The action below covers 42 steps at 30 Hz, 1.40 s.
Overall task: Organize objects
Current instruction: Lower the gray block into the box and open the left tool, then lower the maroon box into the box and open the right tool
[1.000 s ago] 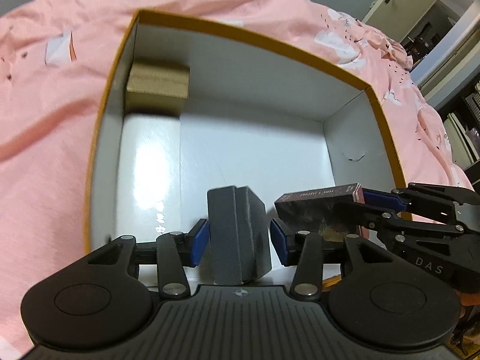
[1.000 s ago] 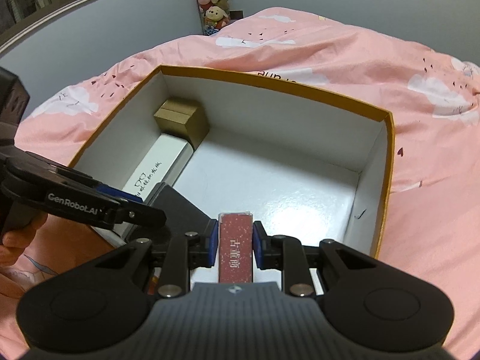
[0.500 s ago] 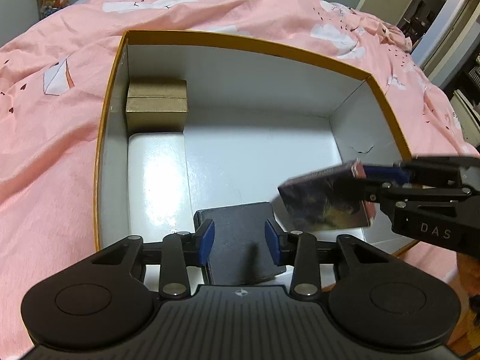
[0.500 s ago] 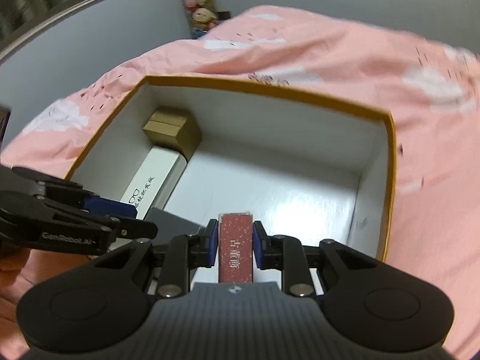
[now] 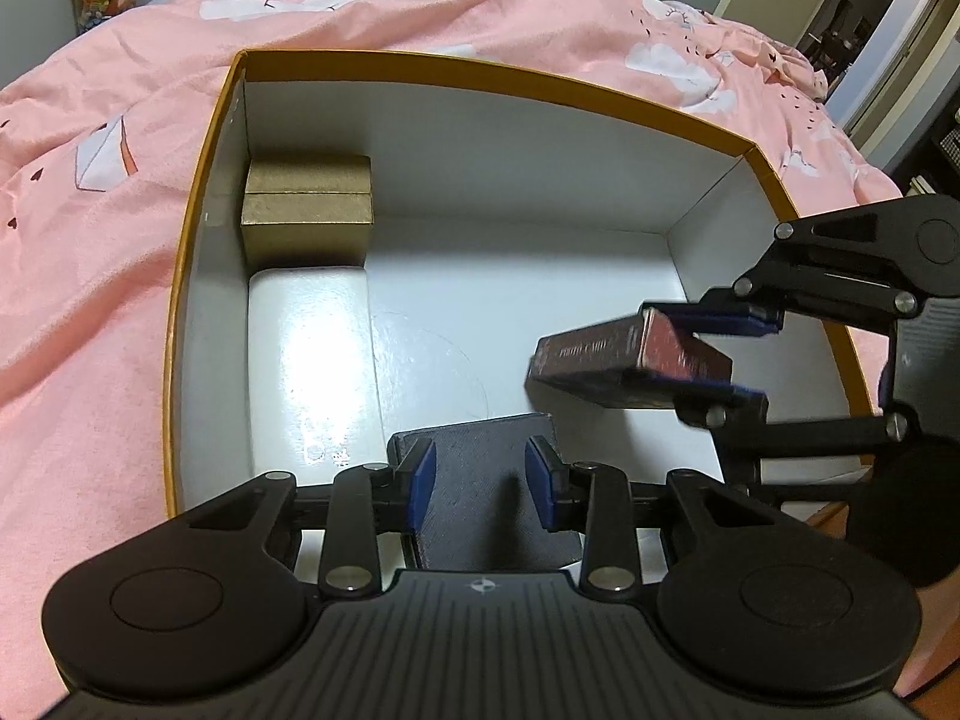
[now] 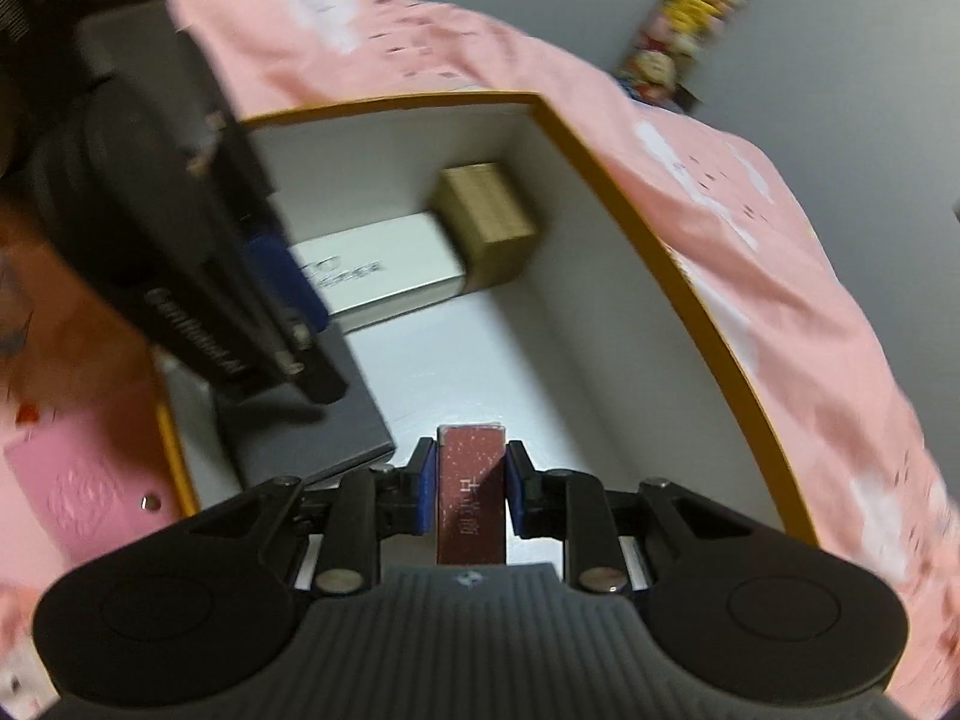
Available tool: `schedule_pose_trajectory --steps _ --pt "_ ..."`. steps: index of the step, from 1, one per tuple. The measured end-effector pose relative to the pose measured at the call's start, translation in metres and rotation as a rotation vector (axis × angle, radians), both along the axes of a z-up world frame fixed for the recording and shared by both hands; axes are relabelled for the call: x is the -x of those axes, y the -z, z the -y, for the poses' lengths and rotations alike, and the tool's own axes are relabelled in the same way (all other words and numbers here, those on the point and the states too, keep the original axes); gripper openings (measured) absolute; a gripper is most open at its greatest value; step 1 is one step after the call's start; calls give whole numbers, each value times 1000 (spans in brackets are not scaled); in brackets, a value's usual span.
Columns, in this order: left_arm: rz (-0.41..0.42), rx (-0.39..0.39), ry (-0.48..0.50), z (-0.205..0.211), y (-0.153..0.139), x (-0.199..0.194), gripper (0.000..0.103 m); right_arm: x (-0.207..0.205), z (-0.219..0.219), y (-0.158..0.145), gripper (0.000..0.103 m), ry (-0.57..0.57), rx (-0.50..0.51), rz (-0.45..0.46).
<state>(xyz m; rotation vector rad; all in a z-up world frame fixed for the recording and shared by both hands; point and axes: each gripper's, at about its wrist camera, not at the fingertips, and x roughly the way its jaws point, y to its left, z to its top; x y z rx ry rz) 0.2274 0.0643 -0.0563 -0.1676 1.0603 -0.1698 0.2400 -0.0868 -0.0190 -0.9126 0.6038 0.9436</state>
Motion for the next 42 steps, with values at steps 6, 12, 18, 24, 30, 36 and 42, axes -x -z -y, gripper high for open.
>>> schedule_pose_trajectory --steps 6,12,18,24,30,36,42 --pt "2 30 -10 -2 2 1 40 7 -5 -2 26 -62 85 -41" --pt "-1 71 -19 -6 1 1 40 -12 -3 -11 32 23 40 -288" --pt "-2 88 -24 -7 0 1 40 -14 -3 -7 33 64 27 -384" --pt "-7 103 -34 -8 0 0 40 -21 3 -9 34 114 6 -442" --pt "9 84 -35 -6 1 0 40 -45 11 7 24 283 39 -438" --pt "30 83 -28 -5 3 -1 40 -56 18 33 12 372 99 -432" --pt "23 53 -20 -1 7 -3 38 -51 14 44 8 367 94 -451"
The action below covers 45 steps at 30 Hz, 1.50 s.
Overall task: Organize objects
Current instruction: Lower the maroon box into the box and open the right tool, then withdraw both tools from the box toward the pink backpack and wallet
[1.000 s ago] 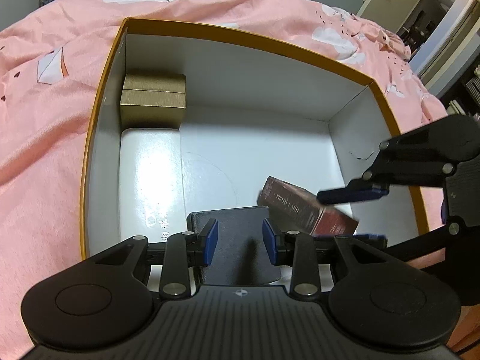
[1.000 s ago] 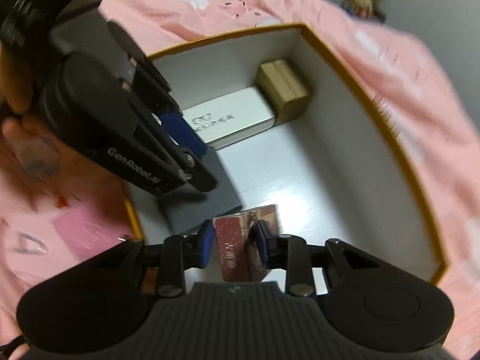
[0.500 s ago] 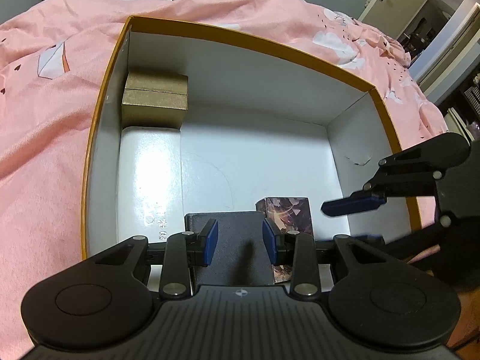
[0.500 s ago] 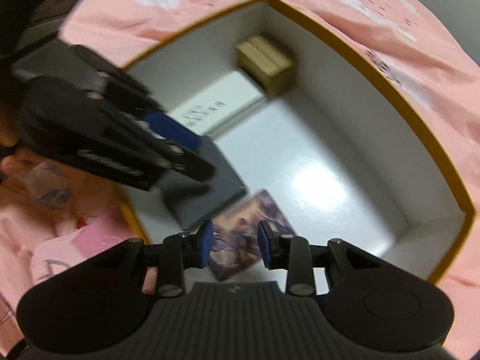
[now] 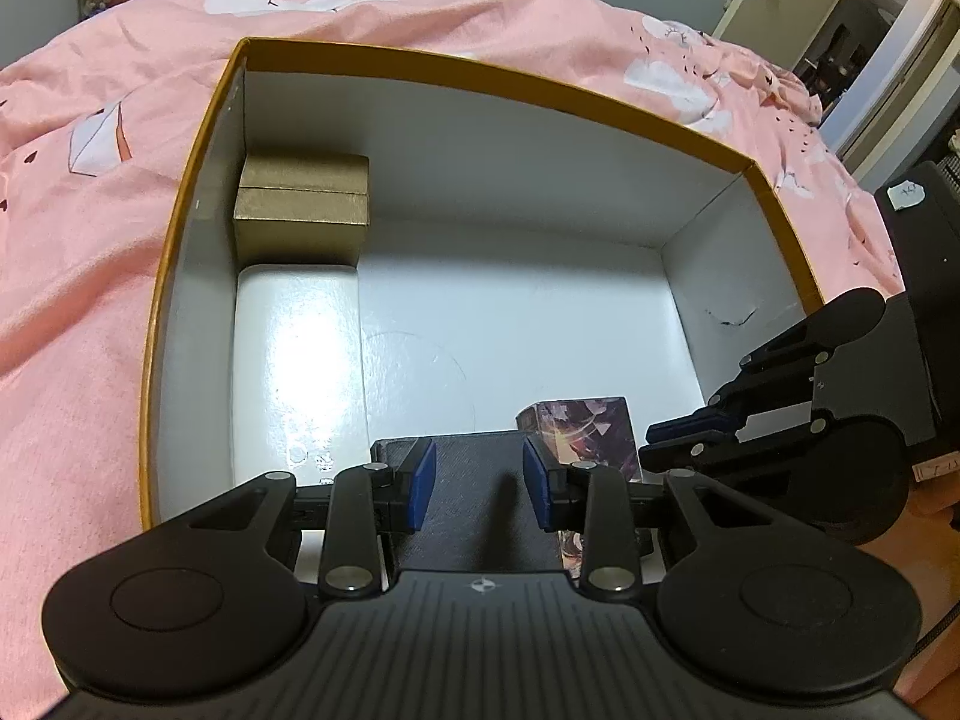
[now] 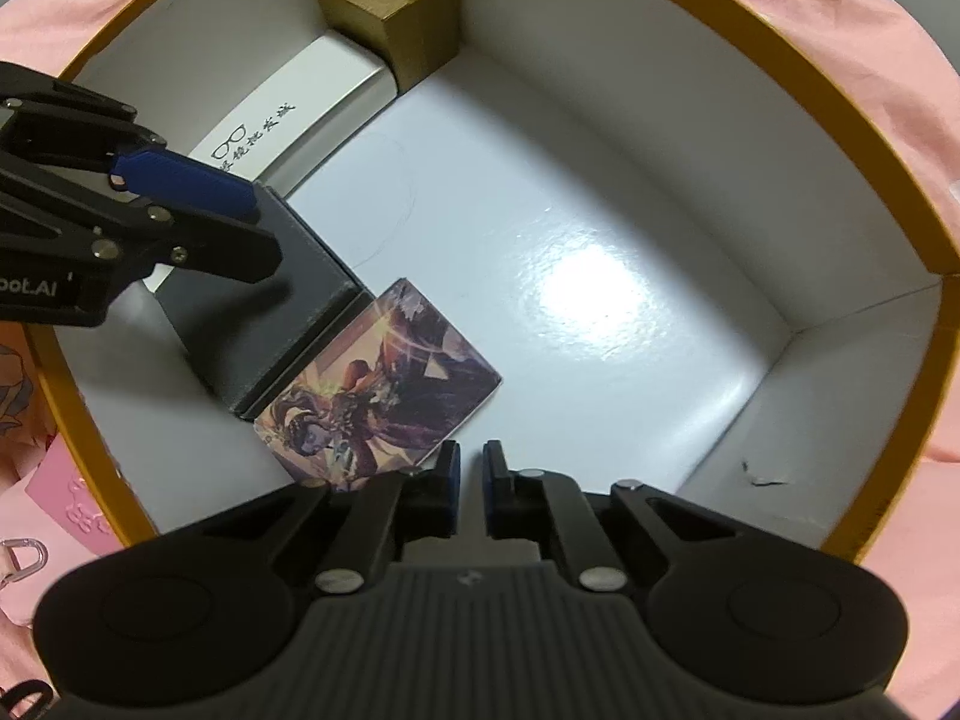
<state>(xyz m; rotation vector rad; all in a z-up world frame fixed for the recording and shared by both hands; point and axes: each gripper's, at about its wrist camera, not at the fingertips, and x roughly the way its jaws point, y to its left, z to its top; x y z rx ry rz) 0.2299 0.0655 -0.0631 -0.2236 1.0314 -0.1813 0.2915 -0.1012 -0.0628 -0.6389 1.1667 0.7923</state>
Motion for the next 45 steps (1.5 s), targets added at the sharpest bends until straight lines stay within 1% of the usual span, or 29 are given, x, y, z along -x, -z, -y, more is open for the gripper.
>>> schedule_pose_trajectory --steps 2,6,12,14,17,20,22,24,25,27,28,29,31,32,33,36,37,38,41,42,43,44,45 --pt "-1 1 -1 0 0 0 38 1 -1 1 7 -4 -7 -7" --pt "-2 1 -1 0 1 -1 38 4 -4 2 1 -8 -19 -29" --pt "-7 -3 2 1 4 0 38 6 -3 5 0 12 -34 -49" --pt "1 -1 -2 1 2 1 38 7 -3 3 0 15 -36 -40" --pt "29 4 -6 0 -8 6 38 12 -2 -7 3 19 -53 -11" --pt "80 18 1 3 -26 18 38 22 0 -26 6 35 -103 32" --pt "113 23 8 5 -38 27 38 33 3 -40 8 52 -148 67" --pt "154 20 12 7 -51 42 38 47 8 -55 19 71 -201 112" --pt "172 12 14 9 -56 50 38 57 10 -63 22 83 -230 141" --pt "211 -5 26 14 -66 67 38 75 16 -78 24 94 -291 193" --pt "220 -9 32 15 -69 74 38 78 14 -81 25 99 -322 214" --pt "221 -9 38 17 -71 83 38 86 25 -89 26 107 -347 231" --pt "213 -1 47 20 -70 99 38 107 31 -93 28 118 -386 264" --pt "209 4 51 23 -68 107 38 120 35 -92 33 122 -395 275" --pt "198 5 55 26 -65 116 38 128 34 -90 35 129 -401 281" --pt "152 -25 71 31 -53 136 38 155 34 -78 35 139 -403 268" --pt "130 -38 76 32 -49 143 38 162 31 -69 35 135 -397 263" --pt "104 -46 80 32 -44 149 38 176 37 -69 35 128 -390 262" --pt "17 -42 86 29 -32 163 38 203 37 -56 35 95 -376 245" --pt "-8 -36 81 27 -28 168 40 210 35 -51 35 87 -365 237" --pt "-30 -27 77 26 -25 172 45 222 37 -48 35 82 -348 228" --pt "-56 -17 73 25 -21 177 52 229 36 -43 35 76 -325 221" --pt "-77 -9 71 25 -19 182 55 236 36 -39 35 69 -305 221"
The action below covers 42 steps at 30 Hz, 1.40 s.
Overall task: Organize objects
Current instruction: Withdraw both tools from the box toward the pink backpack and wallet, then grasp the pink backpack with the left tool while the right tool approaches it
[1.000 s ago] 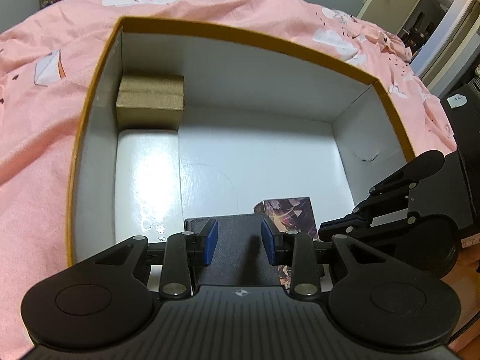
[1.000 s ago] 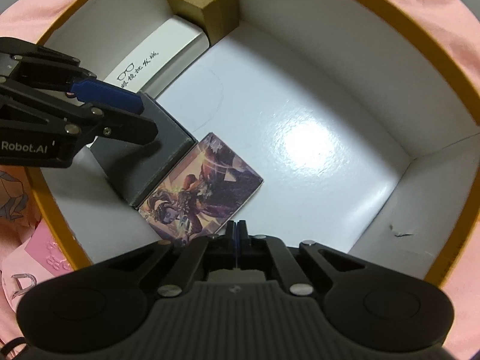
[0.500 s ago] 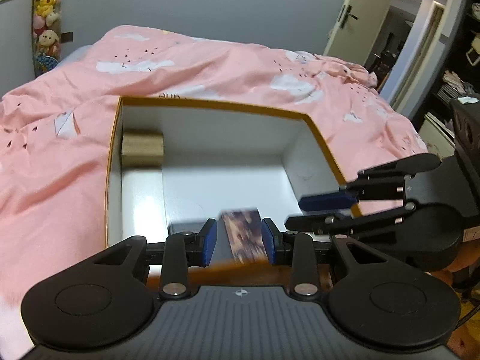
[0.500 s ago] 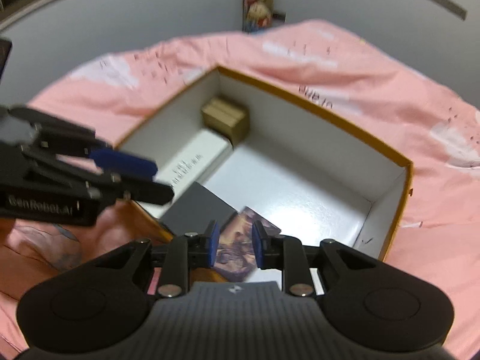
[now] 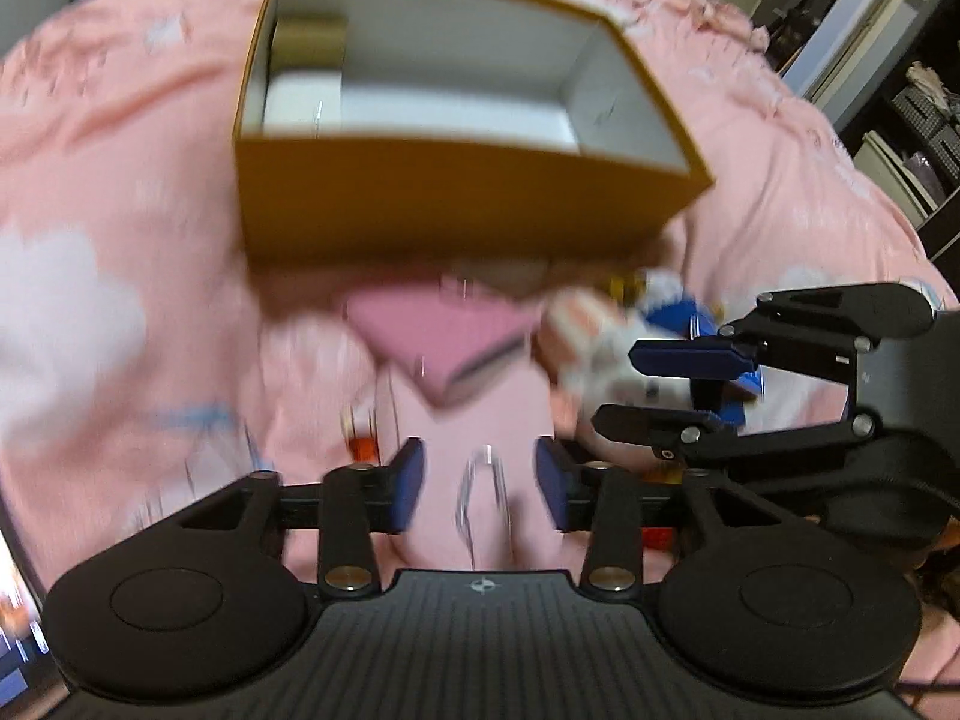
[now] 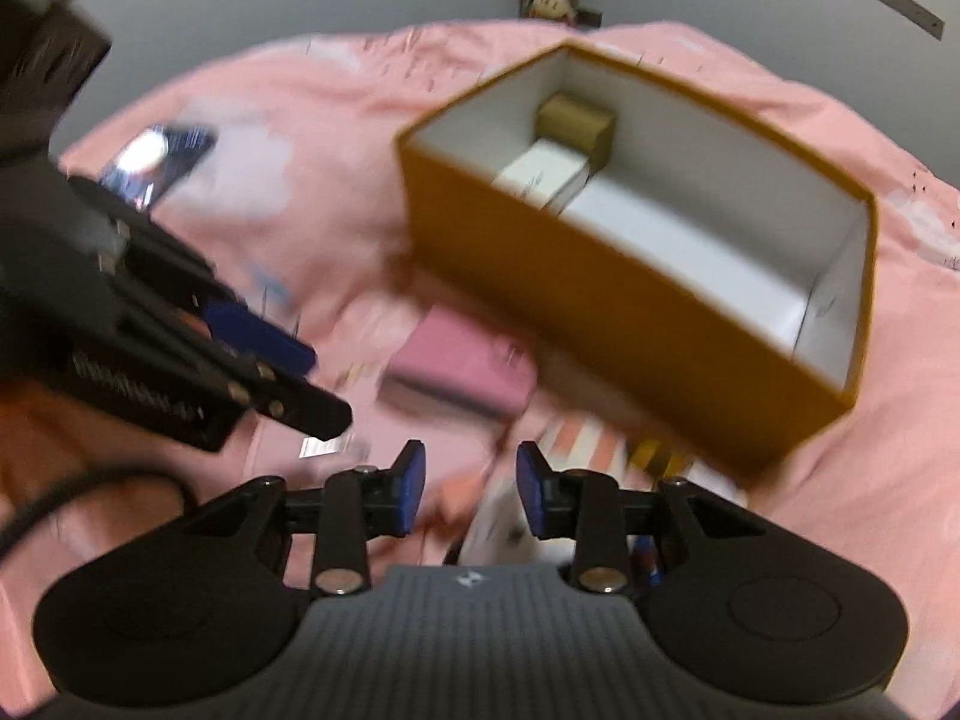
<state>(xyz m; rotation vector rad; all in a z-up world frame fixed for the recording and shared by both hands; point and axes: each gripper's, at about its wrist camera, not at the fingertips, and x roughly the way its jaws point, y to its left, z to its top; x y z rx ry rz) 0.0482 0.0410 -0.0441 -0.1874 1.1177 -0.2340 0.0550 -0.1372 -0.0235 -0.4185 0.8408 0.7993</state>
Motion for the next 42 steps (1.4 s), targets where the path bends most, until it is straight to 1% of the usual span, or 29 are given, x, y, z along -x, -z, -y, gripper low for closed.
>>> schedule_pose_trajectory --steps 3,6,12,15,18,19,20,22,24,25,26,28,31,35,38,40,41,42 --pt "-62 4 6 -1 9 10 58 19 -2 11 35 -24 56 -2" --pt "-100 -10 4 -3 16 20 61 32 -7 17 35 -65 114 32" --pt "-123 3 27 -3 21 29 66 35 -9 23 36 -103 156 -11" --pt "-140 25 51 -1 29 26 67 36 -10 27 36 -133 162 -44" --pt "-148 42 60 2 35 22 61 35 -12 32 36 -147 163 -81" --pt "-141 35 64 4 35 23 58 35 -12 33 36 -148 163 -86" --pt "-130 33 67 5 34 23 53 34 -12 33 36 -150 161 -89" --pt "-112 45 71 4 31 24 48 33 -12 33 36 -150 155 -96" --pt "-89 51 69 4 28 26 46 32 -13 35 36 -152 149 -99" --pt "-74 57 69 4 26 26 43 31 -14 35 36 -154 147 -100" --pt "-60 65 72 4 24 26 37 30 -14 36 36 -156 145 -98" --pt "-29 88 77 4 19 27 33 28 -16 36 36 -156 142 -89" --pt "8 102 73 3 12 26 30 26 -18 34 43 -140 139 -47" --pt "32 121 58 -1 8 24 29 26 -17 27 42 -105 136 52" --pt "71 119 48 -4 1 25 29 27 -17 19 40 -92 126 124" --pt "98 119 40 -6 -5 24 29 26 -18 15 35 -93 115 156" --pt "111 116 37 -8 -8 24 29 25 -19 13 30 -95 110 166" --pt "119 110 35 -9 -11 24 29 23 -19 11 28 -94 103 174"
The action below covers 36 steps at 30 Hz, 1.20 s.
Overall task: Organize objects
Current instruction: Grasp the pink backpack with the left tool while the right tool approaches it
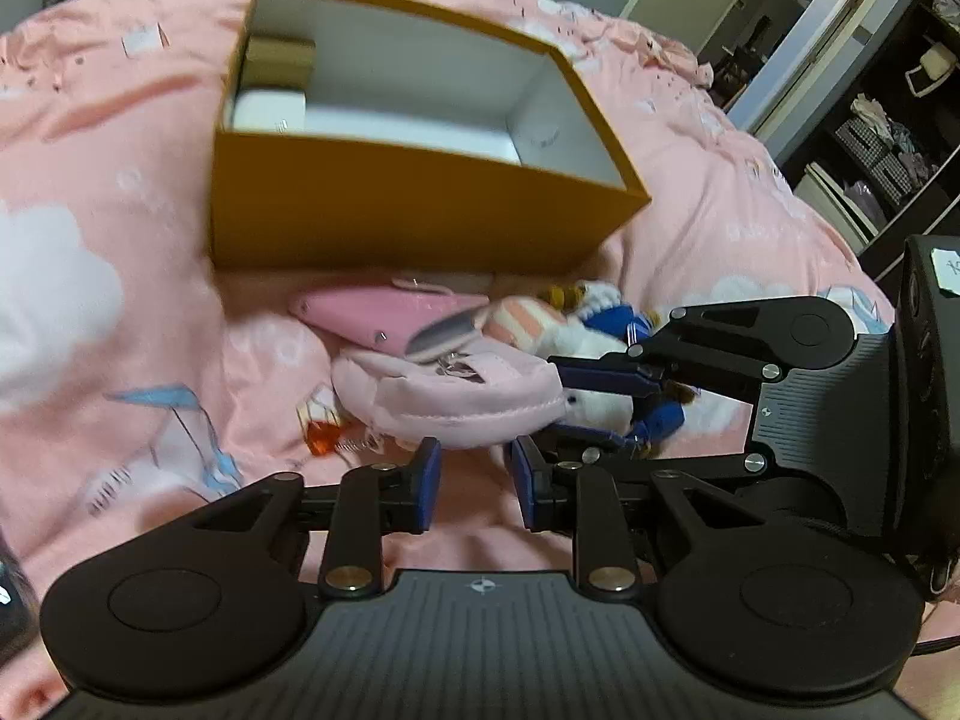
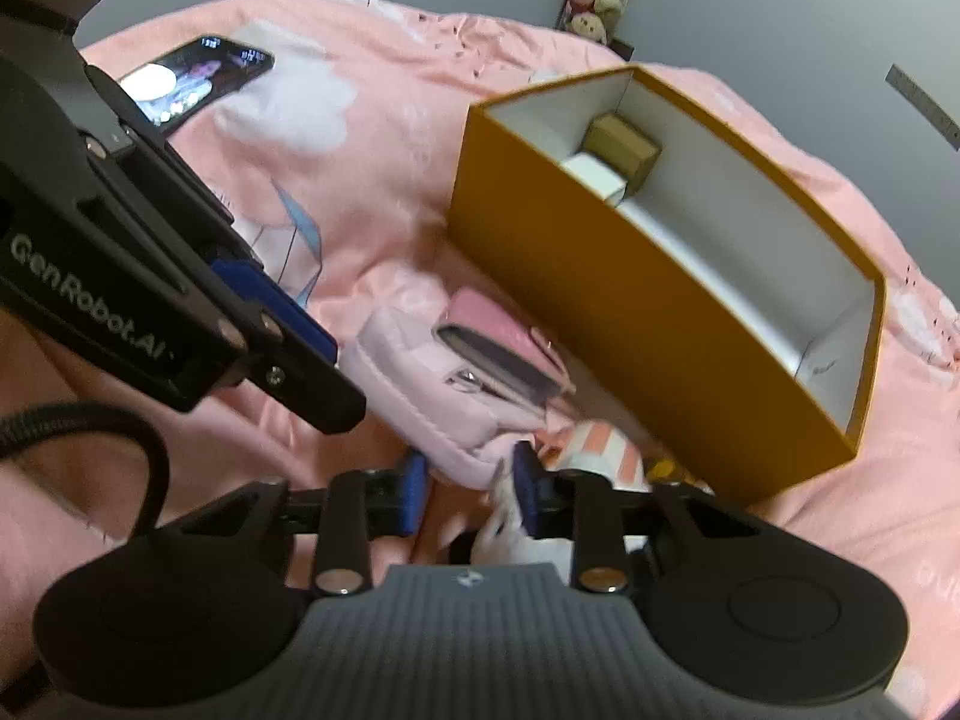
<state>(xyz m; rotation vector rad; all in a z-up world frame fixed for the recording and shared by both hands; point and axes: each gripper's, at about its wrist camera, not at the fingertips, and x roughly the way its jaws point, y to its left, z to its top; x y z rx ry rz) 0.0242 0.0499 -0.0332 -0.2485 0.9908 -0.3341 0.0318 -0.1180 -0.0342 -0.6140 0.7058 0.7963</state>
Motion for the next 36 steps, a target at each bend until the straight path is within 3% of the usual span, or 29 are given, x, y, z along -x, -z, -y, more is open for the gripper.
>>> schedule_pose_trajectory --steps 6,12,15,17,25,29,31,32,36 --pt "34 -66 -9 -4 -6 -3 36 -13 -3 -9 18 25 -32 37" --pt "46 -156 6 -1 1 -17 41 -31 -1 -14 17 73 -68 32" --pt "52 -177 26 2 7 -25 42 -41 1 -16 17 103 -99 6" --pt "70 -189 37 6 10 -31 49 -48 2 -16 17 124 -118 -11" --pt "119 -259 62 17 20 -51 53 -61 1 -14 17 132 -145 -25" --pt "130 -277 79 24 25 -58 48 -66 3 -13 18 137 -149 -27" --pt "128 -272 77 25 28 -59 42 -69 5 -13 18 136 -159 -50" --pt "128 -275 74 24 28 -59 33 -70 6 -13 18 132 -162 -59" --pt "115 -275 46 20 25 -54 28 -71 7 -14 19 118 -163 -94"
